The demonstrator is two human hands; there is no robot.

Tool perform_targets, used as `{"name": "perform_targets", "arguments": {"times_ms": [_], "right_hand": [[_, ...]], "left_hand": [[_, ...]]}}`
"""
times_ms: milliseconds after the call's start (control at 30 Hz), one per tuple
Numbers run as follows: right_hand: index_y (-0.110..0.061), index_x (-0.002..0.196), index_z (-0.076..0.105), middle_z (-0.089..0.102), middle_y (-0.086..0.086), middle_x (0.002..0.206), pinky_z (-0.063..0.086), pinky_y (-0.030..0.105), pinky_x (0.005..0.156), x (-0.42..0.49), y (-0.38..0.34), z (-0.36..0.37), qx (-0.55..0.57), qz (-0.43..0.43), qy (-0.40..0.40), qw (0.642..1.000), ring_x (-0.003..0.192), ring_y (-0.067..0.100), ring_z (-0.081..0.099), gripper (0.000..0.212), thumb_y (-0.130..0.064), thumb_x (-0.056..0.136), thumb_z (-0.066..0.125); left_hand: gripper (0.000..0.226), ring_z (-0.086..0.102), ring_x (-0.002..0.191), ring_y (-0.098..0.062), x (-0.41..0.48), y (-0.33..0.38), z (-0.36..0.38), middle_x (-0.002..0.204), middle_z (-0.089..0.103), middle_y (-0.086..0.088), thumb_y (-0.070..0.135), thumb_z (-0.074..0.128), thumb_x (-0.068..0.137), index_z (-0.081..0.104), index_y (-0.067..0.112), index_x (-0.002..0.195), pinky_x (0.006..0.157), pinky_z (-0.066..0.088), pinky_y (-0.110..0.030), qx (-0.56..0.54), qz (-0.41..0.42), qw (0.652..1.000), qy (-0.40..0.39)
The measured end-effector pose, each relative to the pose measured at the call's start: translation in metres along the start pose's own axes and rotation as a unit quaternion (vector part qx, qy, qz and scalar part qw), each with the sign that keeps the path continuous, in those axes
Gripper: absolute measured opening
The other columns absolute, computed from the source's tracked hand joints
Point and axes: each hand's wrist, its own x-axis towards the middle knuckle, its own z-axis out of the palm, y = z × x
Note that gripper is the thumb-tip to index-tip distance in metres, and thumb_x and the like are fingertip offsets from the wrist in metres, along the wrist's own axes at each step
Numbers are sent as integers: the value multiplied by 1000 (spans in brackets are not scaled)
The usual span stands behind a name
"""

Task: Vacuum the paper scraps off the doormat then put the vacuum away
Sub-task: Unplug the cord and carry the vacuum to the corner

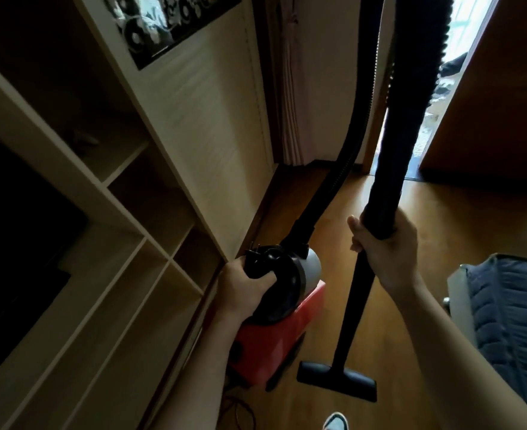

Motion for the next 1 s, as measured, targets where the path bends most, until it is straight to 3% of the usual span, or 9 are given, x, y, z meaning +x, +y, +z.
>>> {"name": "perform_targets", "arguments": {"times_ms": [100, 200, 367, 567, 633, 800, 867, 1000], "right_hand": [[-23, 82, 58, 60, -1, 67, 56, 55, 52, 47, 9, -18, -20, -21, -8, 1000, 56, 31, 62, 15, -25, 90, 71], [-36, 79, 57, 60, -3, 65, 55, 46, 51, 89, 21, -32, -13, -24, -1, 1000, 54, 26, 61, 30, -12, 90, 71], [-28, 82, 55, 61, -7, 67, 55, 37, 54, 152, 57, -46, -27, -23, -6, 999, 56, 22, 63, 27, -7, 91, 70], [-26, 78, 55, 59, -3, 63, 53, 47, 51, 240, 111, -49, -19, -14, 19, 1000, 53, 28, 59, 21, -20, 89, 72], [-33, 80, 56, 59, -4, 64, 53, 47, 52, 275, 130, -46, -21, -11, 25, 999, 53, 25, 58, 21, -22, 89, 72], [-41, 80, 56, 61, -1, 67, 53, 45, 53, 364, 173, -37, -61, 11, 49, 997, 53, 23, 59, 32, -15, 89, 73], [-43, 80, 56, 62, 1, 68, 54, 50, 53, 398, 189, -38, -75, 13, 56, 996, 53, 25, 61, 37, -11, 90, 74], [-40, 85, 56, 62, -3, 68, 55, 47, 53, 460, 211, -39, -83, -3, 66, 994, 54, 22, 61, 37, -8, 90, 73]], "left_hand": [[16, 69, 73, -6, 35, 26, 26, 77, 70, 6, 15, 79, 75, 67, 24, 77, 58, 57, -21, -3, 15, 1000, -8], [23, 70, 78, -12, 71, 44, 54, 78, 70, 7, 13, 80, 74, 63, 30, 75, 63, 58, -27, -13, 11, 1000, -14], [24, 68, 72, -7, 131, 72, 91, 72, 69, 9, 13, 80, 74, 63, 30, 70, 64, 59, -30, -15, 20, 1000, -1], [22, 65, 68, 0, 226, 98, 131, 71, 68, 11, 18, 79, 75, 63, 31, 69, 58, 56, -21, 3, 32, 999, -33], [20, 66, 68, 0, 268, 104, 146, 72, 69, 10, 19, 79, 75, 64, 30, 70, 56, 54, -17, 7, 38, 998, -46], [15, 67, 71, -2, 364, 129, 185, 76, 70, 7, 20, 79, 75, 66, 28, 76, 65, 62, -30, 12, 31, 995, -91], [14, 68, 72, -1, 400, 143, 198, 76, 71, 7, 21, 79, 75, 68, 27, 79, 65, 61, -28, 8, 31, 994, -100], [13, 67, 70, 1, 462, 167, 219, 75, 71, 8, 22, 79, 75, 68, 28, 78, 62, 59, -24, 18, 34, 994, -103]]}}
